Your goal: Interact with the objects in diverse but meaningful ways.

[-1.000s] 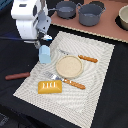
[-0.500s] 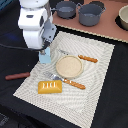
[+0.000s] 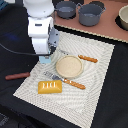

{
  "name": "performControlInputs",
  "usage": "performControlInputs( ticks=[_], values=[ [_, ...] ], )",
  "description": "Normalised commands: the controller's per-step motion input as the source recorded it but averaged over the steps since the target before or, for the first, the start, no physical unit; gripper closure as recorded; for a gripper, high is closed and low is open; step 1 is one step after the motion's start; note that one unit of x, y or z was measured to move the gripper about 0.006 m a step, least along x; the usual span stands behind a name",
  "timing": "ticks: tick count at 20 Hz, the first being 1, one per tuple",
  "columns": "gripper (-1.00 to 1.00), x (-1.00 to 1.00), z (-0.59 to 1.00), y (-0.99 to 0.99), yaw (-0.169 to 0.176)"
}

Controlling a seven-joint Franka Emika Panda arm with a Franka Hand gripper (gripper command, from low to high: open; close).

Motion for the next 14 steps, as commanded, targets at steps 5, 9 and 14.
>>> performControlInputs(
  ticks=[5,9,14],
  values=[
    [-1.00,-0.18,-0.16,-0.04,0.036],
    [-1.00,0.00,-0.05,0.00,0.024],
    [1.00,0.00,0.00,0.00,0.015]
  ],
)
